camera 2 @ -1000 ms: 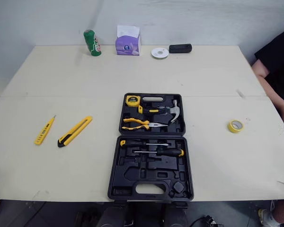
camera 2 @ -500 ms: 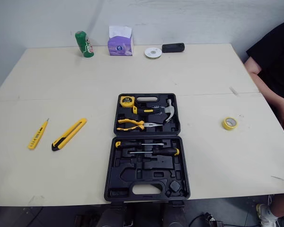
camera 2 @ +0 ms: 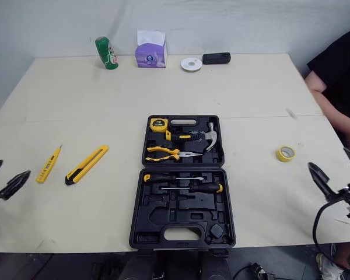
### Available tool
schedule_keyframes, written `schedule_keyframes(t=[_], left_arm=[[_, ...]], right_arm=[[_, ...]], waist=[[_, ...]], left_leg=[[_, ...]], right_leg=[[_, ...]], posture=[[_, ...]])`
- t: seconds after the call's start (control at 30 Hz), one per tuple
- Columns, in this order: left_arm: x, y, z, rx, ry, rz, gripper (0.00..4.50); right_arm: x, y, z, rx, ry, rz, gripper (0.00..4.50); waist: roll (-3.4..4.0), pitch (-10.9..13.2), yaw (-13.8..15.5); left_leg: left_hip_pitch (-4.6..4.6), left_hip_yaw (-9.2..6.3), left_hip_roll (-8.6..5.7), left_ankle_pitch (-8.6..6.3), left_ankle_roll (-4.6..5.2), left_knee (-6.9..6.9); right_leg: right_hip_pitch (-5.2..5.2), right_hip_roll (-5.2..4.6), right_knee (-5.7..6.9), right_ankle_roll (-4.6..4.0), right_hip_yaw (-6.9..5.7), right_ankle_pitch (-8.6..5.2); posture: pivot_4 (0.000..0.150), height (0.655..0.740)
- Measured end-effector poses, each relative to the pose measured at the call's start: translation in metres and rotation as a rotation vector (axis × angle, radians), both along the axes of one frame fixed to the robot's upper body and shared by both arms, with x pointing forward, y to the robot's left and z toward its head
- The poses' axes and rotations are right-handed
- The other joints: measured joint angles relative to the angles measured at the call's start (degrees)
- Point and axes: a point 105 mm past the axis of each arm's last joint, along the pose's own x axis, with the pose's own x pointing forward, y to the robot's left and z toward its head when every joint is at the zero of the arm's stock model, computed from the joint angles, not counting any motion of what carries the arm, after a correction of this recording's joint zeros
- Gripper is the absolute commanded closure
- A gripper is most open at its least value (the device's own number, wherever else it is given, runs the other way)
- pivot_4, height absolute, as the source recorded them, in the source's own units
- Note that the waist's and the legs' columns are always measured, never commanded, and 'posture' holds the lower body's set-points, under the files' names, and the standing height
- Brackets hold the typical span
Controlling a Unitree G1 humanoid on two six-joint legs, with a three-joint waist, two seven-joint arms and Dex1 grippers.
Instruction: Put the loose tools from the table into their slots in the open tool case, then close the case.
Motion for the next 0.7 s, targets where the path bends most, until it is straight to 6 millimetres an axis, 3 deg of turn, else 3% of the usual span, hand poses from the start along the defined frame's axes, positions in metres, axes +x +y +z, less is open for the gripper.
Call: schedule_keyframes(t=[0.27,0.43,0.53,0.7], left_arm=[[0.017,-0.028,0.0,-0.011,0.121,-0.119,0.0],[0.035,-0.013,-0.002,-0.149,0.21,0.108,0.0],[0.039,-0.01,-0.014,-0.171,0.284,0.187,0.0],[0.047,-0.007,-0.013,-0.177,0.305,0.254,0.0]], right_arm=[[0.003,0.073,0.026,0.015,-0.005,0.311,0.02],[0.002,0.124,0.038,-0.011,-0.059,0.504,0.02],[0.003,0.142,0.045,-0.02,-0.079,0.575,0.02],[0.001,0.167,0.054,-0.036,-0.105,0.676,0.02]], waist=[[0.0,0.02,-0.02],[-0.04,0.04,0.08],[-0.07,0.06,0.1],[-0.28,0.07,0.09]], left_leg=[[-0.01,-0.02,0.01,0.05,-0.02,-0.01],[0.0,-0.03,-0.01,0.11,0.0,0.02],[-0.02,-0.03,-0.03,0.13,0.02,0.02],[-0.04,-0.04,-0.04,0.22,0.12,0.06]], right_leg=[[-0.04,0.01,0.06,0.0,0.01,0.0],[-0.04,0.01,0.16,0.0,0.01,0.0],[-0.05,0.01,0.16,0.01,0.0,0.01],[-0.06,0.0,0.16,0.01,-0.01,0.01]], posture=[[0.15,0.74],[0.15,0.74],[0.15,0.74],[0.15,0.74]])
